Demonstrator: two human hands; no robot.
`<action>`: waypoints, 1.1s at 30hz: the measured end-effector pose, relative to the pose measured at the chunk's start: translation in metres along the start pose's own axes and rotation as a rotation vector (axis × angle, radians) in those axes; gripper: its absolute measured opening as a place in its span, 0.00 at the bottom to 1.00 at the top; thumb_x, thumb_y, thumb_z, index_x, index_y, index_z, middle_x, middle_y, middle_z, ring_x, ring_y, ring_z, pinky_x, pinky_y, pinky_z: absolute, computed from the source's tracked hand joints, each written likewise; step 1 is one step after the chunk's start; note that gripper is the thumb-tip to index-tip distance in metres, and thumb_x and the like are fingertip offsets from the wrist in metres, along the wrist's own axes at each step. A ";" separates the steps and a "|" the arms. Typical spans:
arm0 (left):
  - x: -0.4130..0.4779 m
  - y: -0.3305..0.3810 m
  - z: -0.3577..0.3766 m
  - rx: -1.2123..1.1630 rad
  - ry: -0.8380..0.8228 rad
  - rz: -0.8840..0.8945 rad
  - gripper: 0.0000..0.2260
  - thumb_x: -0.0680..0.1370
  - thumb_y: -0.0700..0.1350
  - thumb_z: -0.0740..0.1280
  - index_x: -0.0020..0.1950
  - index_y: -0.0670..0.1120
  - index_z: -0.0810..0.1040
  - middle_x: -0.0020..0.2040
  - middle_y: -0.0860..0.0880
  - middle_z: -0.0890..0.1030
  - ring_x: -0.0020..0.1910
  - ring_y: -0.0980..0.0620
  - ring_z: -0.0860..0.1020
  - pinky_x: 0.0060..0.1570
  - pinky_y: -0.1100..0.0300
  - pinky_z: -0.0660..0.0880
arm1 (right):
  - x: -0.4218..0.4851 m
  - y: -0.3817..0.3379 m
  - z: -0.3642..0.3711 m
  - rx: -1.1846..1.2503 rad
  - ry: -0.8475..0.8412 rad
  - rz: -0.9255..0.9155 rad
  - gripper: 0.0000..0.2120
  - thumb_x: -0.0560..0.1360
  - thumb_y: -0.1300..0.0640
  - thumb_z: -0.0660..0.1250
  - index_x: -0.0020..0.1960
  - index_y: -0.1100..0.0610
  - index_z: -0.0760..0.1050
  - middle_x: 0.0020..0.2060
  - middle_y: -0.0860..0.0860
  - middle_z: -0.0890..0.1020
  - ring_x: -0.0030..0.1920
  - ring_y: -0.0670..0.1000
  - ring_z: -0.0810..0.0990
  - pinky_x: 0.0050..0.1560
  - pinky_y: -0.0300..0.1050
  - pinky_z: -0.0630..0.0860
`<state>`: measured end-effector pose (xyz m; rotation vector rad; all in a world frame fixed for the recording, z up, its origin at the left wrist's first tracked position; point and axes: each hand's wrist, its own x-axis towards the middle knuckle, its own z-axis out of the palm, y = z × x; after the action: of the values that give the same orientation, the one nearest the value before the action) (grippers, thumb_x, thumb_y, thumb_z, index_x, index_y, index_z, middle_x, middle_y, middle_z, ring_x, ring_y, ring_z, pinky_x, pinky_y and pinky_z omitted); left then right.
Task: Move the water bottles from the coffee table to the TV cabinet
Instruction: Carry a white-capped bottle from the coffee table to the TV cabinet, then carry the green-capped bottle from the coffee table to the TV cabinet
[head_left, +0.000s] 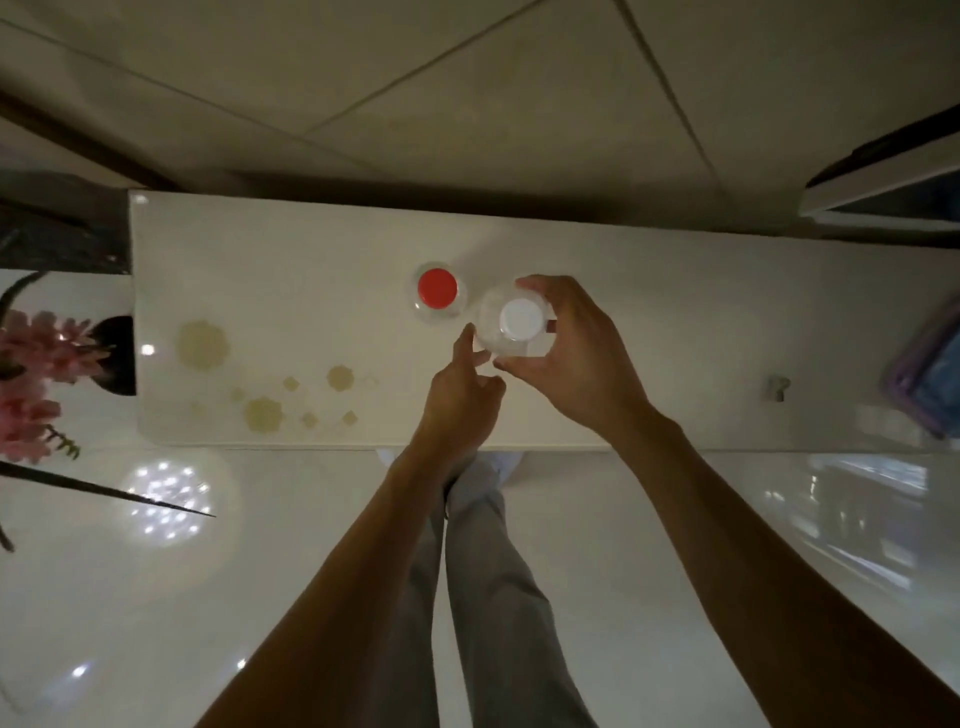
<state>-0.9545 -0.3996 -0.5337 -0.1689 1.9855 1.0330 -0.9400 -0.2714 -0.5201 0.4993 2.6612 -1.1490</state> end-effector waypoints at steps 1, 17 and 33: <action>0.006 -0.003 0.003 -0.018 0.006 0.001 0.26 0.80 0.39 0.60 0.77 0.48 0.58 0.72 0.48 0.72 0.58 0.48 0.79 0.63 0.50 0.75 | 0.006 0.007 0.004 -0.001 -0.013 -0.011 0.26 0.66 0.62 0.78 0.60 0.68 0.74 0.57 0.62 0.80 0.56 0.51 0.76 0.65 0.40 0.72; 0.023 -0.009 0.012 -0.191 0.039 0.020 0.27 0.80 0.39 0.62 0.77 0.50 0.57 0.74 0.50 0.68 0.47 0.59 0.80 0.57 0.54 0.79 | 0.039 0.020 0.004 -0.045 -0.151 -0.054 0.35 0.69 0.51 0.76 0.71 0.56 0.65 0.69 0.53 0.73 0.64 0.53 0.75 0.64 0.42 0.68; -0.168 0.129 -0.133 0.930 -0.232 0.217 0.13 0.81 0.48 0.61 0.63 0.45 0.75 0.59 0.45 0.81 0.56 0.47 0.79 0.56 0.57 0.72 | -0.096 -0.088 -0.231 -0.119 -0.170 0.219 0.17 0.80 0.49 0.62 0.63 0.58 0.75 0.58 0.54 0.81 0.59 0.53 0.78 0.55 0.40 0.69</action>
<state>-0.9968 -0.4542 -0.2932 0.6479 2.0858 0.1535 -0.8959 -0.1799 -0.2751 0.6237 2.4417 -0.9208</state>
